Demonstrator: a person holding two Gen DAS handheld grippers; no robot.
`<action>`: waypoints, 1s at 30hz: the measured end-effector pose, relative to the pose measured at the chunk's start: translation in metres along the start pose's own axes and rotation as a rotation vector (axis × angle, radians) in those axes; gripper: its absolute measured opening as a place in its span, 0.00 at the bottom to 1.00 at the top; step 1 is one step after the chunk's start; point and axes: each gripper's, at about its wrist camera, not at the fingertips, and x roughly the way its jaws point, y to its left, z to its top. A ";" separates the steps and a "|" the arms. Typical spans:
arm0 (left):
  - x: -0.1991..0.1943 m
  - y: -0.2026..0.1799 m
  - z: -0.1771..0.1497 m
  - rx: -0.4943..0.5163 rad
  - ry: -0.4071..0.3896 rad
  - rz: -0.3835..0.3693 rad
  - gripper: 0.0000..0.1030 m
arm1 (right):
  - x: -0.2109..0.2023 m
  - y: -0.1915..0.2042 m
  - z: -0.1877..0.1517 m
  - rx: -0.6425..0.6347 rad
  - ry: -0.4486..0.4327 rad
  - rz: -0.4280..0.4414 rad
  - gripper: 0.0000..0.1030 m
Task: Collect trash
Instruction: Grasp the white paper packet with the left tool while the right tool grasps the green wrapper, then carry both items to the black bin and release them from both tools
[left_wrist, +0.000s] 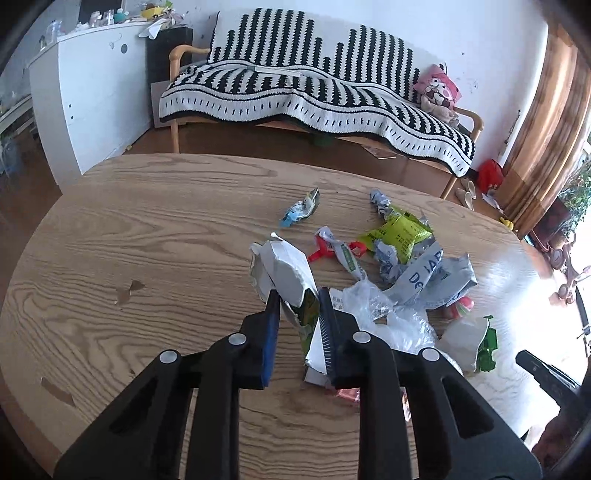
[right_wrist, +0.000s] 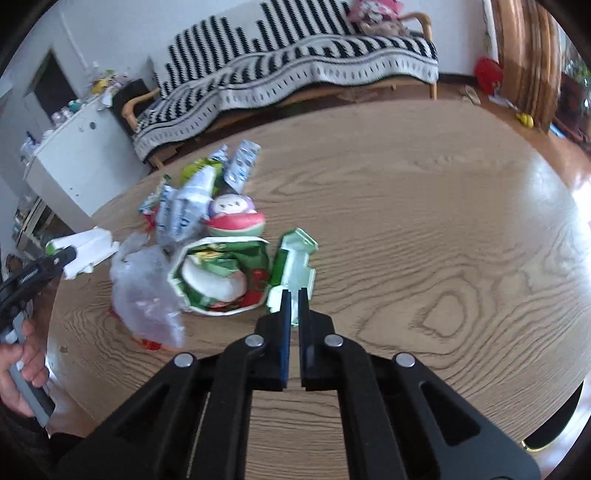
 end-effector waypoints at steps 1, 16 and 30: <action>0.000 0.003 -0.001 -0.001 -0.001 0.000 0.20 | 0.003 0.000 0.001 0.005 0.006 -0.005 0.04; -0.022 0.026 0.004 -0.014 -0.080 0.005 0.20 | 0.038 0.009 0.011 0.013 0.035 -0.055 0.65; -0.039 -0.113 -0.011 0.164 -0.112 -0.173 0.20 | -0.033 -0.039 -0.001 0.014 -0.057 -0.027 0.13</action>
